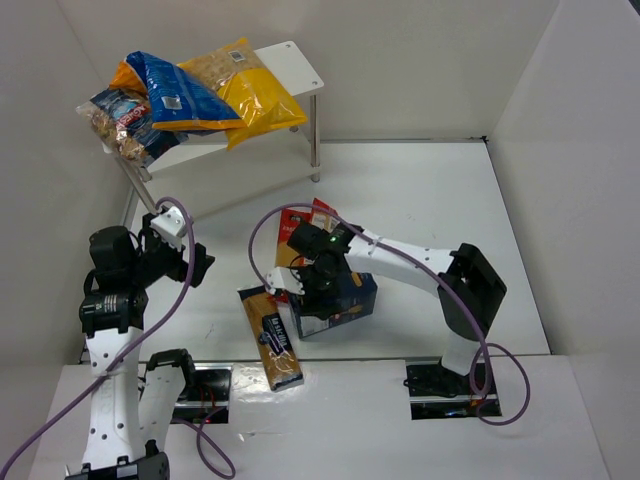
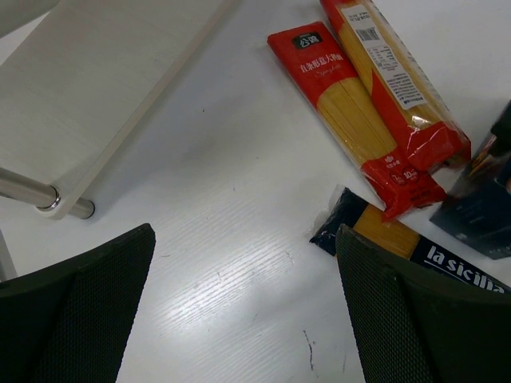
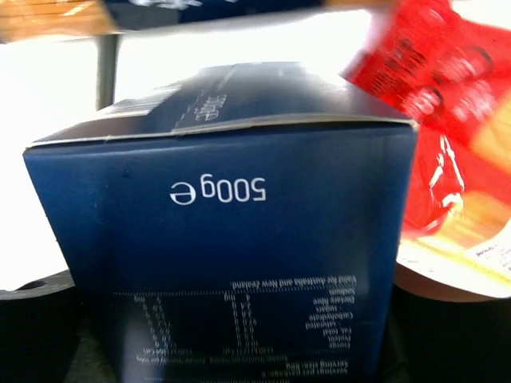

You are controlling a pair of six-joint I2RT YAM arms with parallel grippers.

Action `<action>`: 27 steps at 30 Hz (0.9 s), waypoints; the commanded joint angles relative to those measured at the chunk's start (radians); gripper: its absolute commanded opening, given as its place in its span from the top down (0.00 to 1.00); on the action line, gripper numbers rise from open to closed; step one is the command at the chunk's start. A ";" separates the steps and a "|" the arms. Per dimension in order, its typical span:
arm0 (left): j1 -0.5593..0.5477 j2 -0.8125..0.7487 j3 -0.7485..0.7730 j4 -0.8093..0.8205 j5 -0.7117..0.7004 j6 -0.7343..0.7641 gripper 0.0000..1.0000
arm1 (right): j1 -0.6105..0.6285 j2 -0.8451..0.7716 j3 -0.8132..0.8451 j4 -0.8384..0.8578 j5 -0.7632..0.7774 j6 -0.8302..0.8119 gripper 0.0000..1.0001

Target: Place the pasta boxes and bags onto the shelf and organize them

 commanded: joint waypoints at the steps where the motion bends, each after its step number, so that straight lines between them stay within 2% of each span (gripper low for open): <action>1: -0.003 -0.011 -0.003 0.023 0.010 0.009 0.00 | -0.067 0.055 -0.029 0.075 0.082 0.068 0.33; 2: -0.003 -0.011 -0.003 0.023 0.010 0.009 0.00 | -0.079 0.055 -0.029 0.075 0.082 0.080 0.42; 4: -0.003 -0.020 -0.003 0.023 0.010 0.009 0.00 | -0.090 0.055 -0.008 0.086 0.091 0.089 0.49; 8: -0.003 -0.020 -0.003 0.023 0.010 0.009 0.00 | -0.099 0.055 0.003 0.086 0.100 0.124 0.75; 12: -0.003 -0.020 -0.003 0.023 0.010 0.009 0.00 | -0.127 0.043 0.041 0.077 0.041 0.143 0.84; 14: -0.003 -0.020 -0.003 0.023 0.010 0.009 0.00 | -0.156 0.019 0.083 0.063 -0.007 0.153 0.85; 17: -0.003 -0.020 -0.003 0.023 0.010 0.009 0.00 | -0.190 -0.038 0.141 0.052 -0.076 0.187 0.94; 18: -0.003 -0.020 -0.003 0.023 0.010 0.009 0.00 | -0.190 -0.055 0.168 0.067 -0.076 0.218 0.99; 27: -0.003 -0.030 -0.003 0.023 0.001 0.000 0.00 | -0.190 -0.233 0.222 0.221 -0.033 0.342 1.00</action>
